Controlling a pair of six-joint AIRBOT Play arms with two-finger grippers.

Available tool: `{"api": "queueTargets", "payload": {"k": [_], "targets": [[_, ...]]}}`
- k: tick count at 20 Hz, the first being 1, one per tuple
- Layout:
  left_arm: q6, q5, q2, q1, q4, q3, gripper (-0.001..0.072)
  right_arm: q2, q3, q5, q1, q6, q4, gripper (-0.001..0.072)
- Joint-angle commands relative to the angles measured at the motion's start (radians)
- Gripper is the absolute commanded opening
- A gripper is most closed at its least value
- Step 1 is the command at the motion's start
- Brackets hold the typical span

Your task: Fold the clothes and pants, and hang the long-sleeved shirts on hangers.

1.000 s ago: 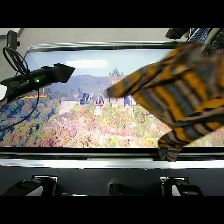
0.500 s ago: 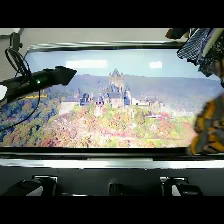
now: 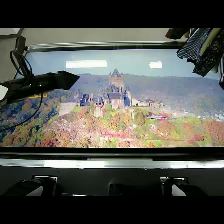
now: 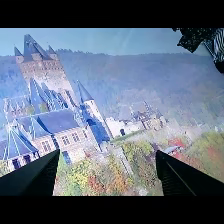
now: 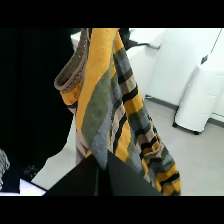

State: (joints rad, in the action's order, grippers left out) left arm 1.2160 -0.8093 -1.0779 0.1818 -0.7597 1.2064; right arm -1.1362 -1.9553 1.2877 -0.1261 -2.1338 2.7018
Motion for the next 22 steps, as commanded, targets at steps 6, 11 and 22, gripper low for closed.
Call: {"api": "queueTargets", "payload": {"k": [6,11,22], "targets": [[0.000,-0.022,0.001,0.001,0.000,0.000,0.0674,-0.032,-0.086,-0.087,-0.346,-0.034,-0.150,0.0016],[0.000,-0.022,0.000,0.001,0.000,0.000,0.0674,-0.010,-0.086,-0.159,-0.449,-0.081,-0.158,0.0015],[0.001,-0.021,0.000,0.001,0.000,0.000,0.0674,-0.017,-0.085,-0.198,-0.755,-0.128,-0.419,0.0018]]}}
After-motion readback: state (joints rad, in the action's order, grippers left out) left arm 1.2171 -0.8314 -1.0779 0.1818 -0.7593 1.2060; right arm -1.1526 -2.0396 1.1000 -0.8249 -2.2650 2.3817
